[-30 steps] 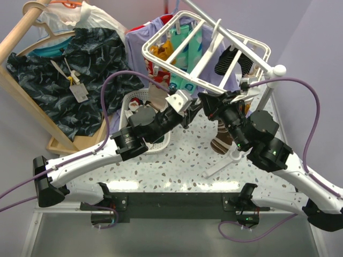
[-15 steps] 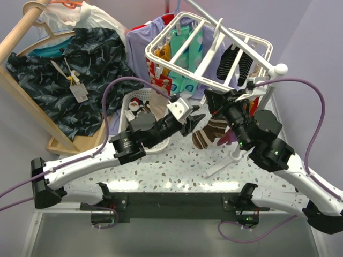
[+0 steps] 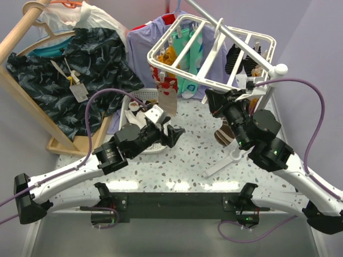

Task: Clip the socks to the hanger
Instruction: Open the clamp at the hanger, then pick up the sock from the bin.

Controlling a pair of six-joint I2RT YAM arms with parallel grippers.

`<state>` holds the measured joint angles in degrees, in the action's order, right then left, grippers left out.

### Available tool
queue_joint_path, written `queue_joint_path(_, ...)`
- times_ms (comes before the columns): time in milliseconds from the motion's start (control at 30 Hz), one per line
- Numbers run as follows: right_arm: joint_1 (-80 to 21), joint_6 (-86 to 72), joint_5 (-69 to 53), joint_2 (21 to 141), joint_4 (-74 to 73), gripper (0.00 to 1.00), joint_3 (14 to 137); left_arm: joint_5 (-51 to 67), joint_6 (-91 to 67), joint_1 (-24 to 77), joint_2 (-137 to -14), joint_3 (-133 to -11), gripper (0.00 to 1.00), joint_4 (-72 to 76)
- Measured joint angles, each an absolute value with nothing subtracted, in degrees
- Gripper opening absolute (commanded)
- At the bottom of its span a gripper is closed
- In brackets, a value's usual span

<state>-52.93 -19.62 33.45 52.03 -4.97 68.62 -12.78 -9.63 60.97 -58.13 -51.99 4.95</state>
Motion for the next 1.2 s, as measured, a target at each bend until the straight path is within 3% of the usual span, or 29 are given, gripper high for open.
queue_joint_path(300,-52.9,-18.9,32.4,54.3,-5.7,0.04,69.9,-15.3,-19.3,48.6,-54.5,-46.0,1.00,-4.3)
queue_joint_path(667,-52.9,-17.5,31.7,54.2,-7.3,0.04,70.6,-12.7,-24.1,37.0,-61.2,-46.1,0.99,-9.1)
queue_joint_path(867,-52.9,-16.8,31.7,53.9,-8.7,0.05,71.1,-9.8,-25.1,30.3,-66.9,-47.2,0.89,-10.7)
queue_joint_path(1067,-52.9,-16.1,31.8,54.0,-9.1,0.05,71.1,-6.9,-25.9,25.9,-75.6,-52.7,0.65,-10.8)
queue_joint_path(1200,-52.9,-15.8,31.7,54.0,-9.2,0.05,71.1,-4.3,-25.8,26.0,-83.3,-58.1,0.64,-10.6)
